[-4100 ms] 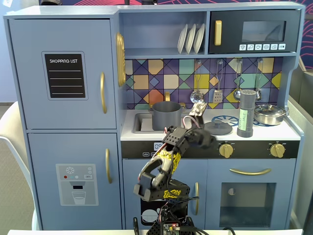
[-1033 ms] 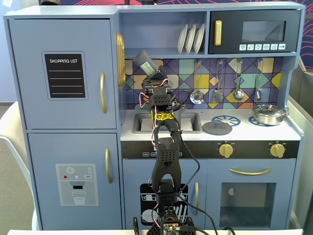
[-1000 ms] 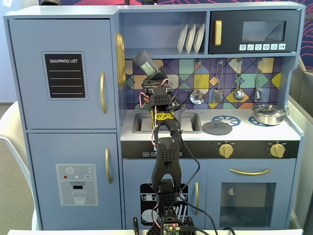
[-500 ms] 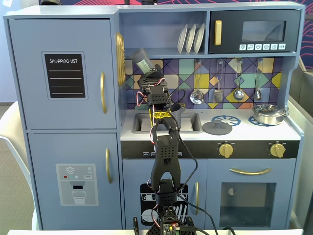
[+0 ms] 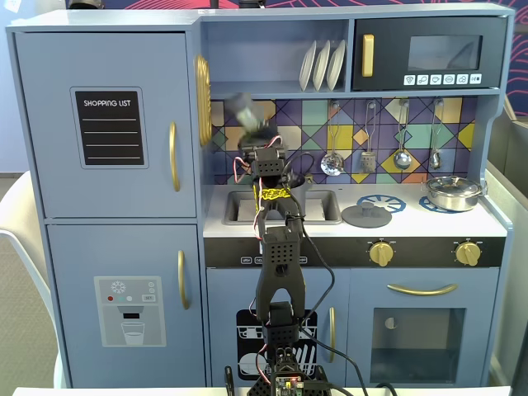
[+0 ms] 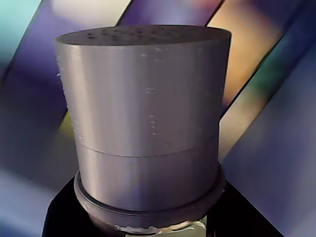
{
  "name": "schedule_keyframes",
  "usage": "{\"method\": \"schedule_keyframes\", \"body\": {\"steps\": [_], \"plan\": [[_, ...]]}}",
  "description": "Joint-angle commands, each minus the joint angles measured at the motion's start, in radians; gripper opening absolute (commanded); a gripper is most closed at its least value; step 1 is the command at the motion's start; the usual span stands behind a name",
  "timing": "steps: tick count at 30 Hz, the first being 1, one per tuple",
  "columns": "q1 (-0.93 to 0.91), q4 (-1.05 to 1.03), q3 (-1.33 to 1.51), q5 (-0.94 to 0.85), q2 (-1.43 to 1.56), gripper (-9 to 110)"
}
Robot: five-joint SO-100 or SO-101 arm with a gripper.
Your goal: Put salt in the gray recipient
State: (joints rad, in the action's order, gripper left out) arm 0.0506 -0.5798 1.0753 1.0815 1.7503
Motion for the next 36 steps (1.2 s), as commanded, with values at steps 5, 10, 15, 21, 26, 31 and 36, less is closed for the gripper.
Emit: {"method": "schedule_keyframes", "body": {"steps": [5, 10, 15, 21, 26, 31, 36], "plan": [[-0.052, -0.472, -0.189, 0.057, -0.043, 0], [-0.006, -0.255, -0.110, -0.006, -0.025, 0], [-0.080, -0.035, -0.127, -0.523, -0.017, 0], [-0.431, -0.155, -0.100, -1.411, 0.015, 0], [-0.721, 0.095, 0.011, -2.135, 0.032, 0], [-0.859, 0.307, 0.156, -2.528, 0.035, 0], [-0.900, 0.420, 0.314, -2.605, 0.035, 0]]}}
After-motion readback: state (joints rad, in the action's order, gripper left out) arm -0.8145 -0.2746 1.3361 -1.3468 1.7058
